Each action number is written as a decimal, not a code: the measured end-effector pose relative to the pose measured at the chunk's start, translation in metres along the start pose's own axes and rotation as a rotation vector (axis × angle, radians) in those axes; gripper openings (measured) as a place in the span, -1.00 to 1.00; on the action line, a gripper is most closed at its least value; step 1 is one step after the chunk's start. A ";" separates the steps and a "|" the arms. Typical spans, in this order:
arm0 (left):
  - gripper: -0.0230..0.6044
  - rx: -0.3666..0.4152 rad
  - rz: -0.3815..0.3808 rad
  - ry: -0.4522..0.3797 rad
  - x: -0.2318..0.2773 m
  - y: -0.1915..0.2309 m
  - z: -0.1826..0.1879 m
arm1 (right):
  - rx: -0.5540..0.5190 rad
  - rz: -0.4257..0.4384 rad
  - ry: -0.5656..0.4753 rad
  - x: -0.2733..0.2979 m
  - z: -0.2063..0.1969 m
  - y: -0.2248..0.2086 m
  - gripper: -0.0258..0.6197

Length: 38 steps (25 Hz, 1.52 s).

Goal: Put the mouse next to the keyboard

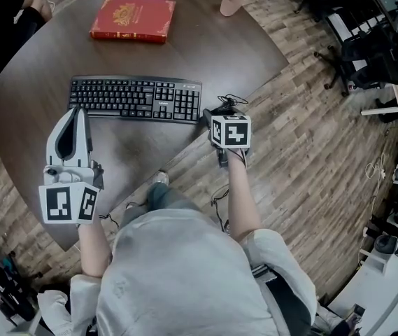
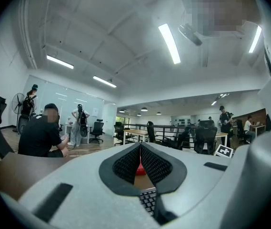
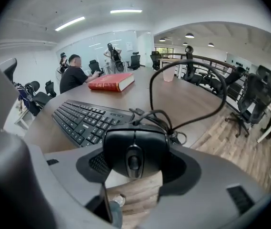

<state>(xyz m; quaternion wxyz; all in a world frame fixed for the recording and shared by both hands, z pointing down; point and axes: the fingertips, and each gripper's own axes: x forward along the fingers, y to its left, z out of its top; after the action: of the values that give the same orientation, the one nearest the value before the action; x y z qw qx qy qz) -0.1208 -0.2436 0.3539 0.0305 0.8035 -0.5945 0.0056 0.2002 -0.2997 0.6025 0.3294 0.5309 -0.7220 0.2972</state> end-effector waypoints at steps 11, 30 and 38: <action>-0.89 -0.001 0.008 0.003 0.005 0.001 -0.002 | 0.038 0.054 0.103 0.018 0.016 -0.006 -0.15; -0.89 0.010 0.041 0.019 0.003 0.011 -0.002 | 0.122 -0.010 0.056 0.044 0.026 -0.016 -0.15; -0.89 0.013 0.052 0.024 0.005 0.015 -0.004 | 0.122 -0.045 0.067 0.053 0.021 -0.021 -0.15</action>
<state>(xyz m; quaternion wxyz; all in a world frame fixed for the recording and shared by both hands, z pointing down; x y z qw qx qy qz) -0.1340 -0.2521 0.3583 0.0322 0.7877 -0.6149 0.0199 0.2052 -0.3516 0.6332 0.3270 0.5560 -0.6789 0.3509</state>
